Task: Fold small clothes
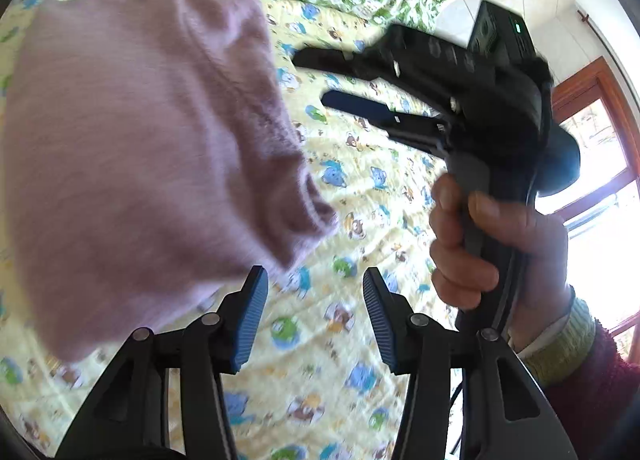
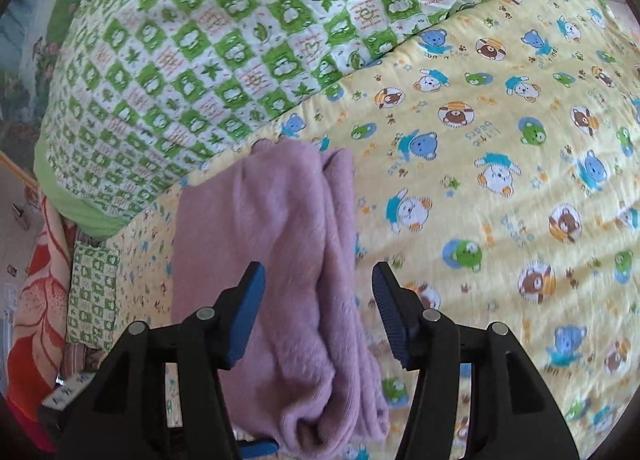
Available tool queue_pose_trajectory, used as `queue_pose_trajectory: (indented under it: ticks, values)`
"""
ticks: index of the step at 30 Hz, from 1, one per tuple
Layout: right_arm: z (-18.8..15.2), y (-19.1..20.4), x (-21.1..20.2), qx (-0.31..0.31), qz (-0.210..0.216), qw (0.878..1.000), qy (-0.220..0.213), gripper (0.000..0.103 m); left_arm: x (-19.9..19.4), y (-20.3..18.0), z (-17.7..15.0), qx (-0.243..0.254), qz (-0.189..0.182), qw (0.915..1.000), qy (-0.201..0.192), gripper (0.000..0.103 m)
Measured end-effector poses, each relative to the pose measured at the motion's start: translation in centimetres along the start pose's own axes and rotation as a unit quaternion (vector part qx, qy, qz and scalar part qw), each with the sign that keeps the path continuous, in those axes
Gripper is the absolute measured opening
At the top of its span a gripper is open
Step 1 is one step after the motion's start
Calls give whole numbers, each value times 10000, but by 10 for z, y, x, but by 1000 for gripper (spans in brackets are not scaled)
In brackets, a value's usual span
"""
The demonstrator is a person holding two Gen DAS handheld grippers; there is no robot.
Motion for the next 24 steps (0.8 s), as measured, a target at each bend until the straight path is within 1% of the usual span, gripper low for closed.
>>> queue_pose_trajectory:
  ticks: [2,3,7,10,11,13,15,16,19,21,22,24]
  values:
    - [-14,7,-1,-128,-26,9999,89,57,-16,8,-8,-89,50,9999,-119,52]
    - [-20,11,0,-213,-58,9997,134,57,-24,13,-13,-166,73,9997,-181,54]
    - [-44,22,6,-544,-194,9979,301,57,-57,43,-28,-601,356,9965,-451,57]
    - [-56,23,15,-732,-528,9949,445,57,-77,77,-32,-1039,536,9913,-607,58]
    - [-59,23,17,-735,-564,9945,478,57,-85,86,-31,-1172,571,9893,-650,58]
    - [-62,22,18,-685,-485,9954,451,57,-92,107,-26,-1478,603,9844,-740,58]
    - [-65,24,21,-737,-467,9950,488,51,-95,124,-25,-1689,637,9809,-721,58]
    - [-66,25,22,-794,-536,9941,511,48,-94,133,-22,-1766,650,9795,-721,58]
    - [-68,27,26,-946,-649,9917,586,42,-86,146,-15,-1888,628,9779,-646,58]
    - [-69,26,30,-895,-601,9917,698,21,-78,149,-10,-1910,607,9777,-630,58]
    - [-69,24,30,-840,-540,9922,747,6,-77,149,-7,-1907,615,9777,-634,58]
    - [-64,26,18,-760,-370,9948,566,6,-78,148,-5,-1853,632,9786,-634,58]
Point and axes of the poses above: each gripper's, at about its wrist camera, not at the fingertips, and x roughly the way its jaws point, y to its left, z to its top, the point moved 6 cm from there along x, roughly the way its jaws point, and after that the axes turned 4 degrees about y, right-handed, at the moved point
